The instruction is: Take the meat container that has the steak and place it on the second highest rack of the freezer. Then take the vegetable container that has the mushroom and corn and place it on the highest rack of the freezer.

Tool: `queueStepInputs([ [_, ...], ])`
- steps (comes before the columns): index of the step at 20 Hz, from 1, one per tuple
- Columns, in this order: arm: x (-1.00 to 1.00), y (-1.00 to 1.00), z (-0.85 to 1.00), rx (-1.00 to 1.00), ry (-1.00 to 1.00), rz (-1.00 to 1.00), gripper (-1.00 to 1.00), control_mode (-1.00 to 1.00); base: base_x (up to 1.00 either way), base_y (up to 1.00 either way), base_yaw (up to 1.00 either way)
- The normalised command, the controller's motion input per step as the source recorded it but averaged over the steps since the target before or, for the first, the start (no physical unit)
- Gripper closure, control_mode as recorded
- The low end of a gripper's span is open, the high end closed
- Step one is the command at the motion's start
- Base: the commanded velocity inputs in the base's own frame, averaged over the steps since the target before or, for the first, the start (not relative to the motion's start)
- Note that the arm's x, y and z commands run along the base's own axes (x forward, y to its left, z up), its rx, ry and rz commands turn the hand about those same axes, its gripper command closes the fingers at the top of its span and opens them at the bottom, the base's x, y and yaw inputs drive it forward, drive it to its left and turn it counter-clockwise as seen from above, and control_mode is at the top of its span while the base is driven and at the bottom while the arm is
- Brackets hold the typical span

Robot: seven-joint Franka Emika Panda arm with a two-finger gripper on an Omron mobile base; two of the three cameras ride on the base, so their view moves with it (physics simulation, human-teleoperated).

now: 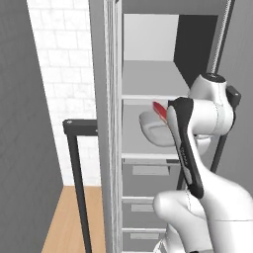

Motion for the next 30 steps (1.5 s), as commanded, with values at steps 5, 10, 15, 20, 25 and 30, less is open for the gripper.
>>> queueStepInputs([
  [5, 0.29, 0.00, -0.80, 0.00, -0.05, -0.18, 1.00, -1.00, 0.00, 0.00, 0.00],
  [10, 0.26, 0.01, -0.65, 0.00, -0.02, -0.12, 1.00, -1.00, 0.00, 0.00, 0.00],
  [15, 0.46, 0.00, -0.15, 0.00, 0.00, -0.02, 1.00, -1.00, 0.00, 0.00, 0.00],
  [20, 0.47, 0.00, -0.25, 0.00, 0.00, 0.00, 1.00, -1.00, 0.00, 0.00, 0.00],
  [25, 0.32, 0.00, -0.46, 0.00, 0.00, 0.00, 1.00, -1.00, 0.00, 0.00, 0.00],
  [30, 0.17, 0.00, -0.37, 0.00, 0.00, 0.00, 1.00, -1.00, 0.00, 0.00, 0.00],
])
